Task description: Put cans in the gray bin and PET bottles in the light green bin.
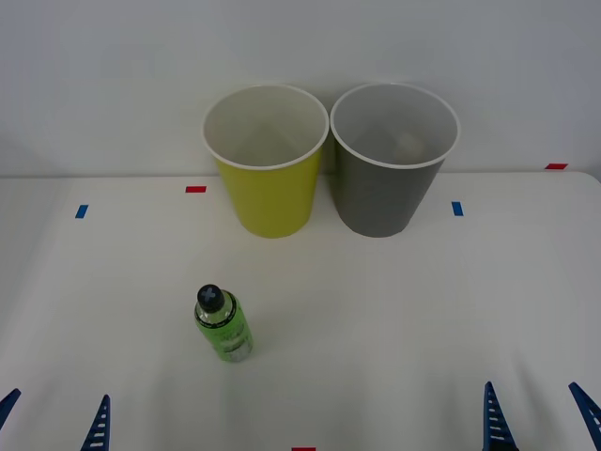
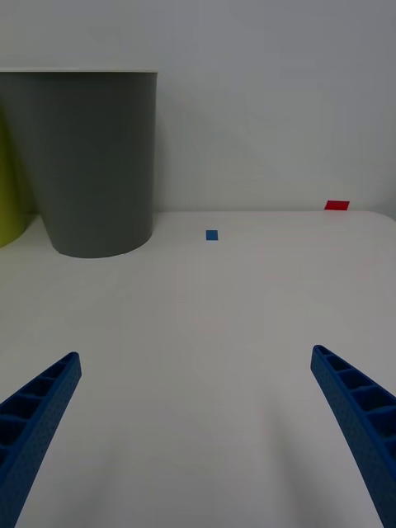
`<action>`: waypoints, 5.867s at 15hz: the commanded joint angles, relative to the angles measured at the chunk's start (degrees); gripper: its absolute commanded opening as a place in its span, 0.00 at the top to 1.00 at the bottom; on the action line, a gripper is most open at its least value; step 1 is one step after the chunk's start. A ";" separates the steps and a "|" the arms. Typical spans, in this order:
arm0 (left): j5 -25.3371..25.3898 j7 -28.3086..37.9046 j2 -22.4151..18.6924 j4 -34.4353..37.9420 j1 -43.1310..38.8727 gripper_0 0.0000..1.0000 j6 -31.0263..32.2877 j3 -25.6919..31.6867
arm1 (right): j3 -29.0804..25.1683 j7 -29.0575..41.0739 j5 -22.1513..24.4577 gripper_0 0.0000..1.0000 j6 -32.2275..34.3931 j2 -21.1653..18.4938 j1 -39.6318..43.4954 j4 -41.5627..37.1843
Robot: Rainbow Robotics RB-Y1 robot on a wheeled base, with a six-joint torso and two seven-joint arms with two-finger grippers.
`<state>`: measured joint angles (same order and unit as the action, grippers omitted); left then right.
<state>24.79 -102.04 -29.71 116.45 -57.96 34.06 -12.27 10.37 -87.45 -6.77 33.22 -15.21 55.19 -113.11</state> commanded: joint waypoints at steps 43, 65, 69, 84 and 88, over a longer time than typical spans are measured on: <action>9.23 0.97 -19.69 -17.66 50.93 0.00 3.82 -35.02 | 0.00 0.00 0.00 0.04 0.00 0.00 0.00 0.00; 11.16 0.70 -16.87 -17.84 54.45 1.00 -0.13 -35.02 | 0.00 0.00 0.00 0.04 0.00 0.00 0.00 0.00; 11.34 0.97 -16.96 -17.66 54.45 1.00 -0.92 -34.84 | 0.00 0.00 0.00 0.04 0.00 0.00 0.00 0.00; 12.39 -0.09 -12.04 26.28 45.22 1.00 -68.25 -0.74 | 0.00 0.00 0.00 0.04 0.00 0.00 0.00 0.00; 13.97 -1.58 -6.33 33.23 49.79 1.00 -86.18 7.26 | 0.00 0.00 0.00 0.04 0.00 0.00 0.00 0.00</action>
<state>37.78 -102.76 -38.73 146.59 -10.90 -45.98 -8.74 10.37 -87.45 -6.77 33.22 -15.21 55.20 -113.12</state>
